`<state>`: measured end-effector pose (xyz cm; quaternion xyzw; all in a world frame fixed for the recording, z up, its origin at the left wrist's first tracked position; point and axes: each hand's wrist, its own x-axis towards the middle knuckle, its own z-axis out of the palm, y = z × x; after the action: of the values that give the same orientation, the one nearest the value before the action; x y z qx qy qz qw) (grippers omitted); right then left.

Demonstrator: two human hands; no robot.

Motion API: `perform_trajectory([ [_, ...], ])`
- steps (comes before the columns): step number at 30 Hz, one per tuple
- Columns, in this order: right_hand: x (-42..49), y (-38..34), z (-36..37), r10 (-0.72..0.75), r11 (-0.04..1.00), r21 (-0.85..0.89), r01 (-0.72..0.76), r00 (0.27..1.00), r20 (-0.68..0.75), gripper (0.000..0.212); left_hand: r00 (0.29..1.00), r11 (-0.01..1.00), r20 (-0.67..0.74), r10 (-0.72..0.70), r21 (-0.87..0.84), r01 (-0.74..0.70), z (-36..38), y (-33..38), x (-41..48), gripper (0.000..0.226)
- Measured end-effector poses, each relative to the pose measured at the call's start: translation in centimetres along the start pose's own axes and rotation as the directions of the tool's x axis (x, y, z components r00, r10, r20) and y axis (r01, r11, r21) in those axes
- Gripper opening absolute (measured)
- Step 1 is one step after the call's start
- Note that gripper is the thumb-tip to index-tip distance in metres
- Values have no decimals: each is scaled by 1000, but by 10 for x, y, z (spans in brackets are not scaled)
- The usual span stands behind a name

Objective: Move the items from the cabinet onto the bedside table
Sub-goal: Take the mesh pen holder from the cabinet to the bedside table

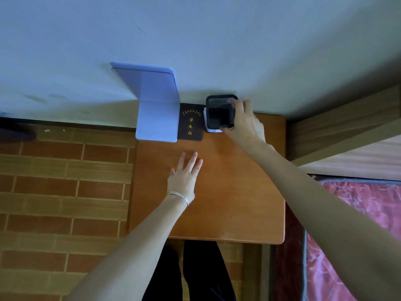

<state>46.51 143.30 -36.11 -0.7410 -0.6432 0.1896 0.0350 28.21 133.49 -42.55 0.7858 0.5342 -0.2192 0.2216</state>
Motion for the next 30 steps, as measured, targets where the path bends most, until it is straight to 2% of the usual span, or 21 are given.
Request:
perform_trajectory([
  [2, -3, -3, 5, 68, 997, 49, -67, 997, -23, 62, 1000, 1000, 3, -3, -8, 3, 0, 1, 0, 98],
  [5, -4, -9, 10, 136, 990, 34, -133, 987, -85, 57, 1000, 1000, 0, -3, -18, 3, 0, 0, 0, 97],
  [10, -5, -7, 12, 105, 994, 20, -103, 987, -125, 60, 1000, 999, -7, -4, -32, 4, -1, 0, 0, 96],
  [13, -13, -4, 11, 56, 997, 62, -41, 965, -255, 63, 1000, 999, -3, -6, -42, 6, -1, 0, -1, 97],
  [15, -27, -2, 11, 76, 993, 114, -41, 944, -322, 51, 1000, 999, -4, -7, -43, 6, -1, 0, -1, 98],
  [17, -41, 3, 14, 138, 982, 162, -95, 951, -278, 37, 1000, 999, 0, -8, -47, 8, -1, 0, -1, 98],
  [19, -52, 9, 21, 148, 986, 96, -135, 978, -149, 29, 1000, 999, -1, -7, -46, 7, -2, 0, -2, 98],
  [21, -56, 13, 27, 113, 993, -18, -113, 994, 3, 31, 1000, 999, -2, -9, -47, 9, -3, 0, -2, 98],
  [24, -50, 12, 25, 100, 994, -61, -92, 984, 145, 44, 1000, 999, 4, -14, -51, 14, -3, 1, -2, 98],
  [30, -41, 5, 28, 26, 991, -131, -7, 989, 147, 54, 1000, 999, 7, -15, -39, 16, -2, 2, -1, 98],
])
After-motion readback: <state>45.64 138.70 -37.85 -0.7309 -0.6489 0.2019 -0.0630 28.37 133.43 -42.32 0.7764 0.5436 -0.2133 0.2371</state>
